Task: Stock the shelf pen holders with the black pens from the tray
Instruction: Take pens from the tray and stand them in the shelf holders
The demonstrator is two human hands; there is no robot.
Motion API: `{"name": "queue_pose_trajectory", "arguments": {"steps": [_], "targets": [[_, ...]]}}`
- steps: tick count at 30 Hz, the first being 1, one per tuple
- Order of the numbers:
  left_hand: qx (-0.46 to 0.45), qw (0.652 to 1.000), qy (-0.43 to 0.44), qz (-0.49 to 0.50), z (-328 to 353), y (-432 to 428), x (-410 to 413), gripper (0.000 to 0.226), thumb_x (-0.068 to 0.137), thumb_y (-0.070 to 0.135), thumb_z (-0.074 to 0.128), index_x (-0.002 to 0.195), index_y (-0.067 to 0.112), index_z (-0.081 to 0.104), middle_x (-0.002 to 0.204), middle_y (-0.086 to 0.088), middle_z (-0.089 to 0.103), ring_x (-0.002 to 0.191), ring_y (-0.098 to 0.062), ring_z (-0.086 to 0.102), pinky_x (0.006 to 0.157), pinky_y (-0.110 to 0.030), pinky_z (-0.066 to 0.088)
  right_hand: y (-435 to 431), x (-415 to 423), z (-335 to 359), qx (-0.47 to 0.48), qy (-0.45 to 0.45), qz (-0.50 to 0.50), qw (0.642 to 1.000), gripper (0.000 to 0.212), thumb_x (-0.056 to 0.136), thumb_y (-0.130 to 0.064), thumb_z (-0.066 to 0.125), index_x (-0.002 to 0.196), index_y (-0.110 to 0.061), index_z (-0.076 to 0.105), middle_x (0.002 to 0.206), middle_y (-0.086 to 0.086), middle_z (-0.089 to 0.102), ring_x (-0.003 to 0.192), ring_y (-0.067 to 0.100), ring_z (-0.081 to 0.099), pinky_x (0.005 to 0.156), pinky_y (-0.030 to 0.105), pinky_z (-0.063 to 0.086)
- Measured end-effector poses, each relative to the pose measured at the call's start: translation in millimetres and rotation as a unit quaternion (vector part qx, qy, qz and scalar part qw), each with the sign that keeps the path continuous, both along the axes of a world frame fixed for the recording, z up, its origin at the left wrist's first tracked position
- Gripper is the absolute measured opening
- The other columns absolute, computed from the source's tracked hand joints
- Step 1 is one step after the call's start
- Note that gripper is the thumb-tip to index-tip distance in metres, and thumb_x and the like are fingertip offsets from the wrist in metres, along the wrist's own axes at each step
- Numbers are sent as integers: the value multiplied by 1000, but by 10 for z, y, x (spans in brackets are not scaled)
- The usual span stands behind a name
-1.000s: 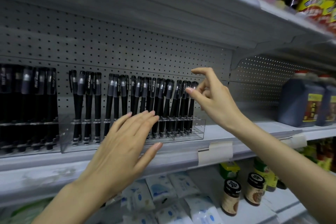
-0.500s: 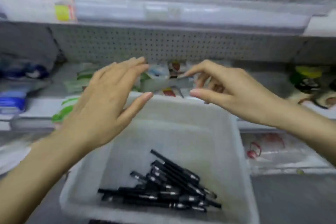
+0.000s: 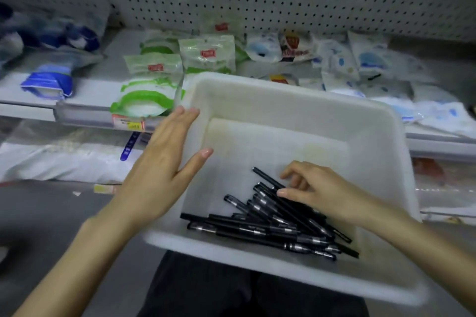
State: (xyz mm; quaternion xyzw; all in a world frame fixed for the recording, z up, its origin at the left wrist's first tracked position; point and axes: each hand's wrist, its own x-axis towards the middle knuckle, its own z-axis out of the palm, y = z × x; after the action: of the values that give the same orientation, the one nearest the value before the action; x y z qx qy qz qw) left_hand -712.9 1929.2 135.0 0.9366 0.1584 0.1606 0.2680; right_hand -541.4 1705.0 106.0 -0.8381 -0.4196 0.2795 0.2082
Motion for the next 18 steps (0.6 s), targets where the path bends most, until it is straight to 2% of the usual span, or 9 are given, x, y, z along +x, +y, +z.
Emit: {"name": "queue_pose_trajectory", "arguments": {"steps": [3, 7, 12, 15, 16, 18], "targets": [[-14, 1000, -4, 2, -39, -8, 1, 72, 89, 63, 32, 151, 28, 23, 151, 26, 14, 140, 13, -1, 104, 1, -2, -14, 16, -35, -7, 43, -22, 999, 27, 82, -39, 69, 100, -25, 55, 86, -10, 58, 74, 2, 56, 76, 20, 47], [-23, 1000, -14, 16, -69, -19, 25, 66, 92, 57, 36, 150, 28, 25, 145, 34, 11, 138, 16, -1, 104, 1, -1, 7, 54, -69, -29, 87, -30, 995, 24, 79, -24, 76, 88, -25, 54, 79, -9, 56, 67, 1, 52, 69, 14, 44], [-22, 998, -25, 46, -140, -93, -14, 65, 92, 58, 33, 149, 27, 26, 149, 21, 21, 141, 11, 2, 108, -4, 3, 67, 140, -47, -46, 74, -27, 996, 23, 80, -16, 75, 78, -26, 55, 74, -9, 56, 63, -1, 51, 61, 10, 41], [-22, 998, -35, 57, -156, -124, -52, 69, 90, 61, 30, 149, 25, 27, 150, 18, 23, 141, 10, 3, 107, -2, 2, 92, 194, 32, -26, 91, -51, 994, 22, 83, -12, 71, 76, -25, 55, 69, -8, 56, 58, 2, 50, 58, 17, 42], [-23, 997, -36, 59, -141, -124, -52, 70, 90, 62, 29, 148, 24, 28, 150, 17, 24, 142, 9, 5, 109, -4, 3, 93, 204, 75, -12, 99, -59, 993, 20, 84, -12, 69, 77, -25, 56, 66, -8, 55, 57, 6, 50, 58, 19, 42], [-2, 997, -44, 60, -62, -124, -17, 67, 91, 59, 31, 146, 21, 32, 149, 10, 32, 143, 1, 14, 116, -22, 12, 77, 221, 206, 28, 112, -77, 990, 15, 89, -12, 63, 80, -22, 57, 62, -8, 54, 55, 14, 52, 56, 26, 44]]}}
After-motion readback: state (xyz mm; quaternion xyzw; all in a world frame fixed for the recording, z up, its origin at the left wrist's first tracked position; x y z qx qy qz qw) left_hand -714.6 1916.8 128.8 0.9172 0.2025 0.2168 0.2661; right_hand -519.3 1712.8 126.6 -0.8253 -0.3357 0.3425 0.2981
